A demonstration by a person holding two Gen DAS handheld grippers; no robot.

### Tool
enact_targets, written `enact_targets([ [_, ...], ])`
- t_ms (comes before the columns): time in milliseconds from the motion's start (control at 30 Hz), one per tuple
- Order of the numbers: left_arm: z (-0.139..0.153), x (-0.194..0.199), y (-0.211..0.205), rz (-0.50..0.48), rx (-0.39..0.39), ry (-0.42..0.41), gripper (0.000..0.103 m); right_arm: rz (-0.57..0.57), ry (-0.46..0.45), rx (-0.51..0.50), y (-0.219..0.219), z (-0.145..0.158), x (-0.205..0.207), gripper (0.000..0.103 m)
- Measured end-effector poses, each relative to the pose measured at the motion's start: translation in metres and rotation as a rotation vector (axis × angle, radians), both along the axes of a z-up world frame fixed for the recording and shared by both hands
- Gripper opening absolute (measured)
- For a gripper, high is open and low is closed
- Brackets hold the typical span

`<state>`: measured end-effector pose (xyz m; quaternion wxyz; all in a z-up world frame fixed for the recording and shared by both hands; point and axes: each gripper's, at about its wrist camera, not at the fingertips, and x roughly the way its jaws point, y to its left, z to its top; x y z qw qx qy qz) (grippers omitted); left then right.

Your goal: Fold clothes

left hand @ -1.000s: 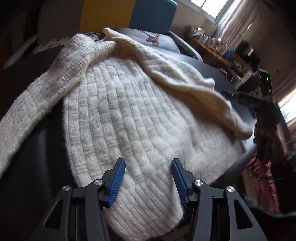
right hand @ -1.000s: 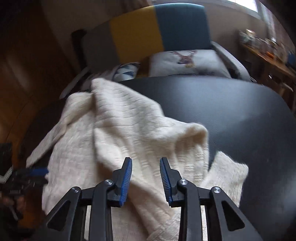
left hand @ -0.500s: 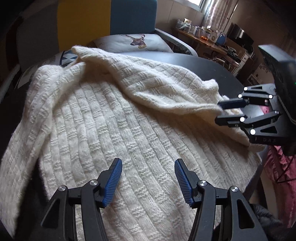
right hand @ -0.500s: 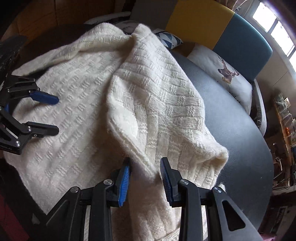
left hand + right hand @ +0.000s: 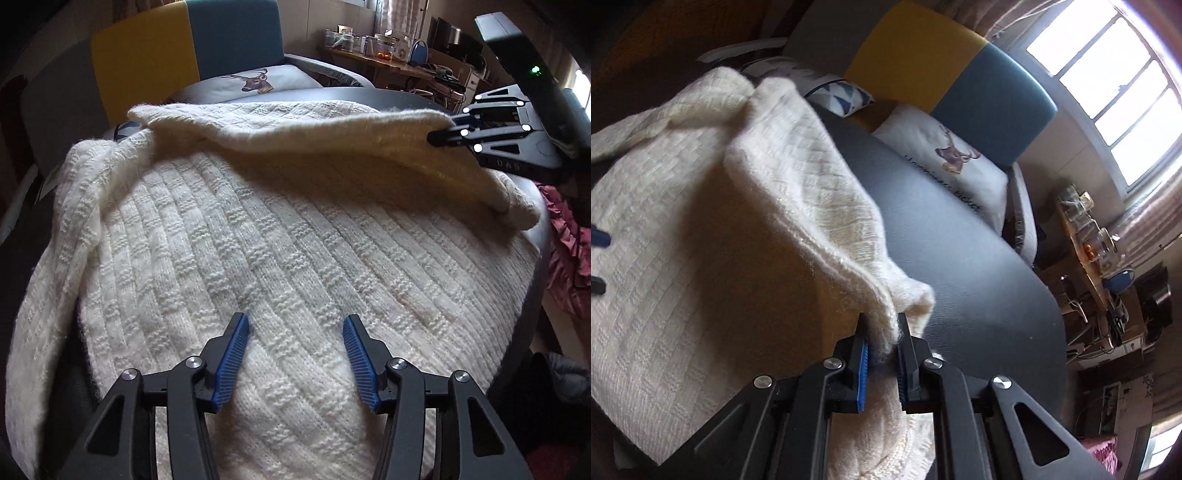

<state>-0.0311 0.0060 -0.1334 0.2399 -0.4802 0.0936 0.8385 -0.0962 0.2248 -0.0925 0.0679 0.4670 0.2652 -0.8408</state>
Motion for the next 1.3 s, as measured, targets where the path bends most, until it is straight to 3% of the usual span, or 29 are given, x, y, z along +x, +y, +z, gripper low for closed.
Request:
enact_targets([
  [67,0.005,0.0,-0.015,0.001,0.104,-0.065,0.046,-0.035,0.021,-0.011,0.011,0.008,-0.006,0.011],
  [167,0.017,-0.022,-0.044,0.068,0.324,-0.182,0.046,-0.087,0.052,-0.028,0.027,0.019,-0.015,0.011],
  [300,0.045,-0.064,-0.065,0.178,0.542,-0.184,0.046,-0.112,0.06,-0.059,0.032,0.017,-0.02,0.011],
  [433,0.05,-0.121,-0.066,0.298,0.643,-0.212,0.046,-0.11,0.063,-0.083,0.027,0.012,-0.012,0.011],
  [600,0.004,-0.174,-0.06,0.482,0.713,-0.41,0.046,-0.117,0.073,-0.118,0.037,0.015,-0.011,0.011],
  [700,-0.011,-0.181,-0.054,0.522,0.754,-0.465,0.046,-0.117,0.078,-0.136,0.042,0.017,-0.011,0.011],
  [767,-0.013,-0.18,-0.05,0.546,0.769,-0.445,0.041,-0.116,0.081,-0.141,0.045,0.017,-0.011,0.011],
  [800,-0.01,-0.18,-0.048,0.55,0.768,-0.425,0.025,-0.117,0.083,-0.142,0.046,0.017,-0.012,0.011],
  [900,-0.003,-0.189,-0.04,0.55,0.775,-0.37,0.011,-0.131,0.099,-0.152,0.051,0.018,-0.016,0.011],
  [1067,0.026,-0.224,-0.017,0.503,0.782,-0.275,0.01,-0.193,0.115,-0.155,0.068,0.014,-0.04,0.011],
  [1300,0.049,-0.279,0.028,0.413,0.655,-0.218,0.01,-0.303,0.071,-0.152,0.101,-0.012,-0.082,0.011],
])
